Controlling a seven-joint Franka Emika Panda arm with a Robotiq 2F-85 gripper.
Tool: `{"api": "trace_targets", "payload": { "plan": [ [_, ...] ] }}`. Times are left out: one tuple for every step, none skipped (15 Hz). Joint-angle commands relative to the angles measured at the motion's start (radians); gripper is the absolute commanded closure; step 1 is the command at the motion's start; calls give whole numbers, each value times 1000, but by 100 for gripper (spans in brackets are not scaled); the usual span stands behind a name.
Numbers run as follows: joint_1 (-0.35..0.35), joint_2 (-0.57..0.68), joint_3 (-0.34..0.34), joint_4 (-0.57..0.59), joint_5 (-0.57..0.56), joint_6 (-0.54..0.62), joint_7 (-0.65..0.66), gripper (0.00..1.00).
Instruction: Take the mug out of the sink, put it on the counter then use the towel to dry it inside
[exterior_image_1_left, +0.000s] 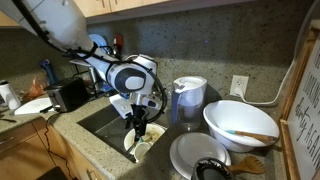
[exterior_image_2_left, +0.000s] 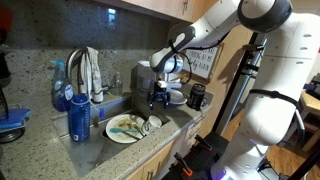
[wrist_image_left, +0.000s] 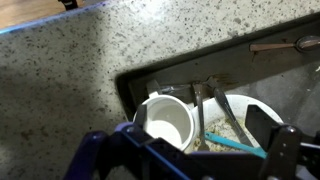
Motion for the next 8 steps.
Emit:
{"api": "trace_targets", "payload": {
  "plan": [
    [1,15,13,-36,24,76,-4,0],
    [2,22,16,-44,23,97,-5,0],
    [3,29,19,-51,23,113,-6,0],
    [4,36,22,-59,22,133,-4,0],
    [7,43,26,-67,16,155,3,0],
    [8,48,28,-74,12,172,6,0],
    [10,54,29,-83,5,192,13,0],
    [13,60,27,-91,-8,209,25,0]
  ]
}}
